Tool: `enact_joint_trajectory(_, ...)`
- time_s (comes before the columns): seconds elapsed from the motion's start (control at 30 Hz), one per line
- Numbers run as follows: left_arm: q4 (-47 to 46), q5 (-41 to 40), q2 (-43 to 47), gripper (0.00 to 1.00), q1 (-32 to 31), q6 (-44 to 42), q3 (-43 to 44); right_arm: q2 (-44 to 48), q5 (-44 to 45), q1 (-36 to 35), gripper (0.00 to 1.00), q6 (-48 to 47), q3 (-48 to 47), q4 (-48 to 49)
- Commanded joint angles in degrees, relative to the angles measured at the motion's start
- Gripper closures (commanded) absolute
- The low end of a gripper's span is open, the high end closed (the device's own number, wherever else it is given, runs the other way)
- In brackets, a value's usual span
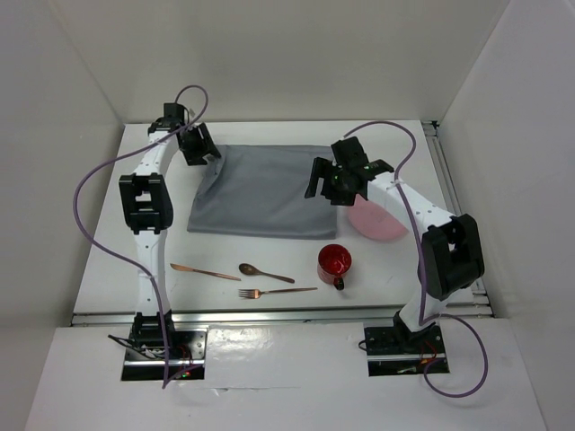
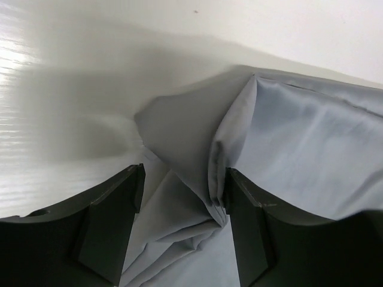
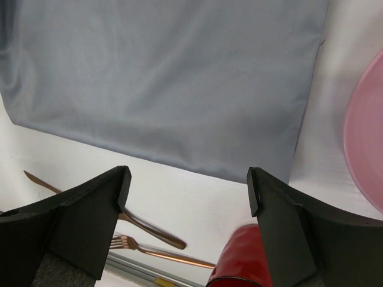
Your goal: Set the dinner table for one person
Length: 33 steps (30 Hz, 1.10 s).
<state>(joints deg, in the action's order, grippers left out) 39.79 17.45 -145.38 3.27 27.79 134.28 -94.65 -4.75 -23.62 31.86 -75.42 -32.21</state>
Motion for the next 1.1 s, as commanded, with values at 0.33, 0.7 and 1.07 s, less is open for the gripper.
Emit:
enact_joint_trajectory(0.33, -14.11, 6.03, 8.52, 0.98, -0.54, 0.96, -5.16, 3.95, -0.7, 0.24, 0.09, 1.01, -1.4, -1.54)
enact_joint_trajectory(0.7, -7.89, -20.69, 11.96, 0.13, -8.53, -11.79, -2.27, 3.95, -1.84, 0.24, 0.09, 1.54, 1.33, -0.84)
enact_joint_trajectory(1.07, -10.59, -27.22, 21.61, 0.66, -7.93, -7.05, -13.56, 5.09, -1.84, 0.24, 0.09, 1.54, 2.99, -0.84)
